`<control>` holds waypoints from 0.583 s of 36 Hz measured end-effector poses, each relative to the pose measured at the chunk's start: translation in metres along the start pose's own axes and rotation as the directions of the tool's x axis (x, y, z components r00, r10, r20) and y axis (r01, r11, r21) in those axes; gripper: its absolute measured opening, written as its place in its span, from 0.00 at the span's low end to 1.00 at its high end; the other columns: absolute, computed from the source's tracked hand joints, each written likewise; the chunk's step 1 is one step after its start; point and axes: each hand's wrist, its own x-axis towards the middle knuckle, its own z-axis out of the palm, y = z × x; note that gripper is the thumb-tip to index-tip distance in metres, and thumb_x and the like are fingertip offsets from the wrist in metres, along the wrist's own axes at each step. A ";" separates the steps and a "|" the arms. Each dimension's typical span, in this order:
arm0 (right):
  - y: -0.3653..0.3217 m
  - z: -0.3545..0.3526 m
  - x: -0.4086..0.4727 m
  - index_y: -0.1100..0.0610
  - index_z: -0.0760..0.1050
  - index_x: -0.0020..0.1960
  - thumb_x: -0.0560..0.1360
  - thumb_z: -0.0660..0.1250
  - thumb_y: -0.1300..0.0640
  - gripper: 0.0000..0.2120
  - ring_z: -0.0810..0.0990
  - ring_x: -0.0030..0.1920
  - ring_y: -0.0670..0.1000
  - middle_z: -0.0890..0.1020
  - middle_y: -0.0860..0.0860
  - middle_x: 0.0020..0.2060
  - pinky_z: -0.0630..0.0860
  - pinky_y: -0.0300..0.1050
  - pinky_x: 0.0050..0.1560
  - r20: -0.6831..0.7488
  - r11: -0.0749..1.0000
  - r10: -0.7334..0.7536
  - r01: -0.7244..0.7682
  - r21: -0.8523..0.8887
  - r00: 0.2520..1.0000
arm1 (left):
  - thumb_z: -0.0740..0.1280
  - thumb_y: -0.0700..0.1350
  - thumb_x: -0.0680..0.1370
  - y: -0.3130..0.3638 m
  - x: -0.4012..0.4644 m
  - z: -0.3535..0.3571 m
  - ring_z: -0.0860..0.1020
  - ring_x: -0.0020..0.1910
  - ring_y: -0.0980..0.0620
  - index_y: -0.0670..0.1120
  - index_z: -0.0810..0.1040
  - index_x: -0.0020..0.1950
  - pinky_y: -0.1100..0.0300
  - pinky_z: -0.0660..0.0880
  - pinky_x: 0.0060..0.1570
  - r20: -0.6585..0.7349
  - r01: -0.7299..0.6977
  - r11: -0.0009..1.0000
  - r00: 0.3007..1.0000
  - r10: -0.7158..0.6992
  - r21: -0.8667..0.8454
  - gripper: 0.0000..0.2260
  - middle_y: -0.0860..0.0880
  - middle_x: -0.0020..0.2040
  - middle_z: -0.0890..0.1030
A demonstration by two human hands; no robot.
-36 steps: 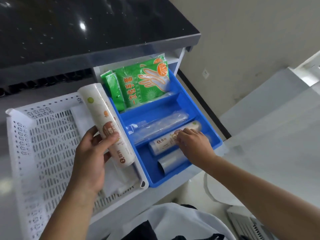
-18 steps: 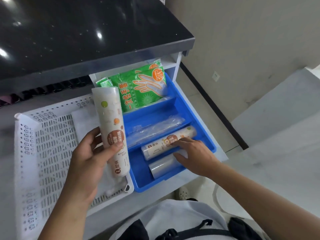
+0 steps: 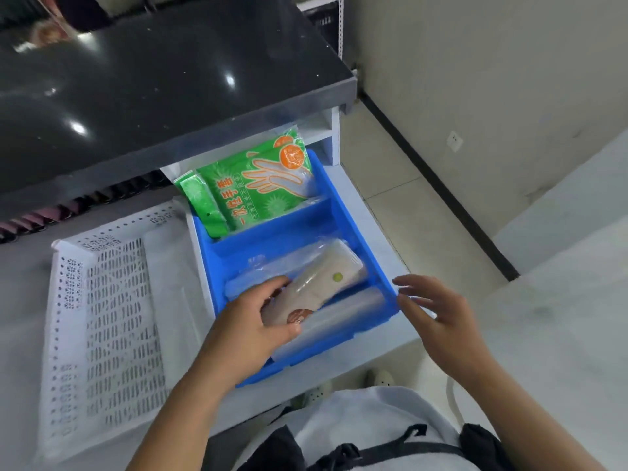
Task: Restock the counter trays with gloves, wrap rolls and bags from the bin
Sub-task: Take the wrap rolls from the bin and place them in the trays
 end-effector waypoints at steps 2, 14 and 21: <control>0.002 -0.012 -0.001 0.41 0.80 0.51 0.77 0.68 0.59 0.12 0.82 0.52 0.44 0.84 0.41 0.50 0.77 0.44 0.55 -0.018 0.999 0.032 -0.031 0.033 0.999 | 0.77 0.53 0.67 0.006 0.009 0.009 0.78 0.54 0.61 0.68 0.71 0.66 0.68 0.72 0.49 0.058 -0.011 0.989 0.998 0.002 0.148 0.30 0.64 0.57 0.78; 0.013 -0.037 -0.005 0.36 0.76 0.60 0.77 0.66 0.50 0.14 0.76 0.58 0.34 0.79 0.30 0.56 0.71 0.30 0.57 0.027 0.997 0.068 -0.066 -0.041 0.997 | 0.74 0.54 0.72 0.022 0.043 0.039 0.77 0.58 0.54 0.61 0.70 0.72 0.62 0.73 0.54 0.125 -0.037 0.892 0.992 -0.023 0.452 0.30 0.57 0.63 0.77; 0.009 -0.033 -0.004 0.24 0.66 0.61 0.75 0.63 0.41 0.18 0.73 0.56 0.30 0.66 0.17 0.60 0.67 0.20 0.48 0.255 0.985 0.052 -0.007 -0.175 0.966 | 0.74 0.51 0.73 0.011 0.050 0.042 0.74 0.54 0.58 0.59 0.69 0.74 0.70 0.70 0.51 0.149 -0.034 0.913 0.988 -0.030 0.406 0.30 0.60 0.58 0.71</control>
